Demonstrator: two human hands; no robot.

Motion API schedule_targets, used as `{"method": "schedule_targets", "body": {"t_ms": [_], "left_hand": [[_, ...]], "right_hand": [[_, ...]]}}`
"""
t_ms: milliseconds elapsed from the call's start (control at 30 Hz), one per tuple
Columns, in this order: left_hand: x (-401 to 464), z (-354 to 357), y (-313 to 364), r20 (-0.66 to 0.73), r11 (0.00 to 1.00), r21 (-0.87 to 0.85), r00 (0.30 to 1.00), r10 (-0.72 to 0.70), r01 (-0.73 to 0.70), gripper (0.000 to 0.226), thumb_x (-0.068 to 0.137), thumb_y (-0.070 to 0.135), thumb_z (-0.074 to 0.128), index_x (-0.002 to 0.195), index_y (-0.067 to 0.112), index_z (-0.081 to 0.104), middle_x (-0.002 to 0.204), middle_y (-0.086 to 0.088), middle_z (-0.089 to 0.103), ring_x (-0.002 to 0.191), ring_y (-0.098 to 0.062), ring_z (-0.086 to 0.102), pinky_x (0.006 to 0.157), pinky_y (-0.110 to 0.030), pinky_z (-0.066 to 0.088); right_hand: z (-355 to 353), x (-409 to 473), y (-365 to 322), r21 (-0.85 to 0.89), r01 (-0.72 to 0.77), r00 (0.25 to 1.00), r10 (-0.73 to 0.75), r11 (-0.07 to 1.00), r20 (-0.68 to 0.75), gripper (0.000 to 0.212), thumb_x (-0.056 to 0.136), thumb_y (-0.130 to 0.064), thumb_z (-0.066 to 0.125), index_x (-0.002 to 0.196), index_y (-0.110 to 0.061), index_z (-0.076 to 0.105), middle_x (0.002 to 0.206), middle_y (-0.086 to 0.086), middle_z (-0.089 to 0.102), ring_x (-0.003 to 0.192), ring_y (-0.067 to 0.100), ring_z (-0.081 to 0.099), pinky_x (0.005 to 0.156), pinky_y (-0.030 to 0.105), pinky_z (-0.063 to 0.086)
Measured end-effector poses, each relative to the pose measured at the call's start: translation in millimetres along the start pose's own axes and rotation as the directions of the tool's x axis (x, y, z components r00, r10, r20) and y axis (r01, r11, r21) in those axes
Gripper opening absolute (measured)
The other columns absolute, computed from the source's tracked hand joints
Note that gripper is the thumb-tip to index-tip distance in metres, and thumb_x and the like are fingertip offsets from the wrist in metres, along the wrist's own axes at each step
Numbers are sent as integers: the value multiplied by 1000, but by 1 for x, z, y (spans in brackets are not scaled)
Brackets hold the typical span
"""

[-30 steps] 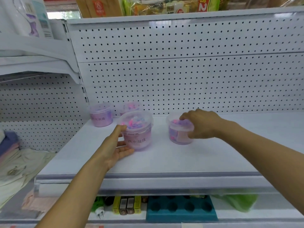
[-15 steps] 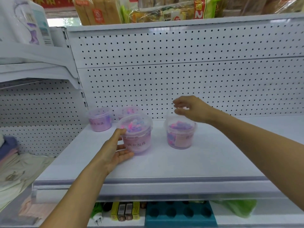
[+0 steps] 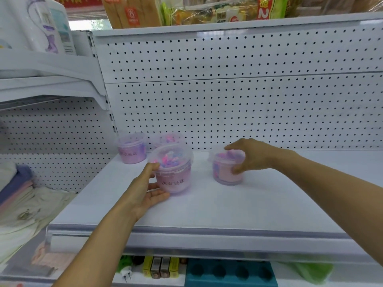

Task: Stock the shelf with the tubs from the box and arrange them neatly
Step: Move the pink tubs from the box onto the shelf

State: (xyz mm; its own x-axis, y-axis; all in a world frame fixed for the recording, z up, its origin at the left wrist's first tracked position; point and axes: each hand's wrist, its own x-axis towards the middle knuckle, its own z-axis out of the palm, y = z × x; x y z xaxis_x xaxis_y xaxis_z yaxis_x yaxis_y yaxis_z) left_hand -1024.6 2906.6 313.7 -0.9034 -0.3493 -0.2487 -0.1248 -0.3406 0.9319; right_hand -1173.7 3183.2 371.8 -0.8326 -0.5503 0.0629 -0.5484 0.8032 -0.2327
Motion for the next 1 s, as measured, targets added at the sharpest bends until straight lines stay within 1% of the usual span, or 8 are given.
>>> {"method": "schedule_targets", "body": {"t_ms": [133,267,467,567,633,733,833,1000], "left_hand": [[3,-7,2,-15,1000,-12,1000,-7,6,45,80,43,68,109,10,56,107,-22,58,86,-33,67,73,-40,59],[7,-10,4,-32,1000,-14,999,-11,10,50,80,45,68,114,10,54,109,-23,57,87,-33,67,73,-40,59],[9,-1,7,-33,1000,16,999,-20,21,52,82,46,66,116,9,52,110,-23,56,87,-34,66,77,-42,58],[9,12,4,-3,999,40,999,-34,34,51,81,46,66,114,10,52,107,-23,57,84,-33,67,73,-40,59],[9,32,-2,40,996,76,998,-54,51,52,80,47,67,113,9,53,105,-23,58,81,-32,68,70,-39,60],[6,75,-12,124,985,152,987,-104,85,50,78,47,67,110,11,56,100,-21,59,78,-30,67,71,-38,60],[1,118,-19,184,972,209,972,-143,103,41,78,47,67,103,15,60,97,-18,60,80,-29,66,73,-38,60],[2,166,-25,251,906,422,956,-153,35,45,81,64,55,97,21,59,88,-6,62,79,-22,63,72,-31,59]], "right_hand": [[19,31,-15,-143,-78,981,50,987,-186,69,67,-51,71,127,-26,50,120,1,53,111,25,47,77,33,41],[35,62,-29,-164,-116,971,77,980,-228,59,76,-45,67,125,-16,50,119,8,50,111,30,42,71,33,39],[31,63,-32,-160,-29,995,13,987,-103,84,78,-58,63,145,-24,25,148,6,29,135,30,21,97,47,39],[24,33,-33,143,159,965,-123,977,-231,75,81,-65,54,145,-36,29,155,-7,23,142,11,10,112,45,28],[20,4,-34,272,321,933,-253,907,-257,73,75,-71,55,140,-46,34,151,-18,25,139,-1,11,112,36,27],[18,-30,-28,85,413,887,-380,907,-260,73,70,-72,59,136,-48,40,148,-22,30,136,-3,18,99,24,31],[16,-48,-5,-49,295,911,-296,954,-286,62,74,-67,60,132,-46,47,143,-20,40,130,1,30,91,26,40],[11,-70,42,-44,173,931,-178,984,-319,46,83,-56,58,127,-46,51,127,-25,53,114,3,44,82,27,44]]}}
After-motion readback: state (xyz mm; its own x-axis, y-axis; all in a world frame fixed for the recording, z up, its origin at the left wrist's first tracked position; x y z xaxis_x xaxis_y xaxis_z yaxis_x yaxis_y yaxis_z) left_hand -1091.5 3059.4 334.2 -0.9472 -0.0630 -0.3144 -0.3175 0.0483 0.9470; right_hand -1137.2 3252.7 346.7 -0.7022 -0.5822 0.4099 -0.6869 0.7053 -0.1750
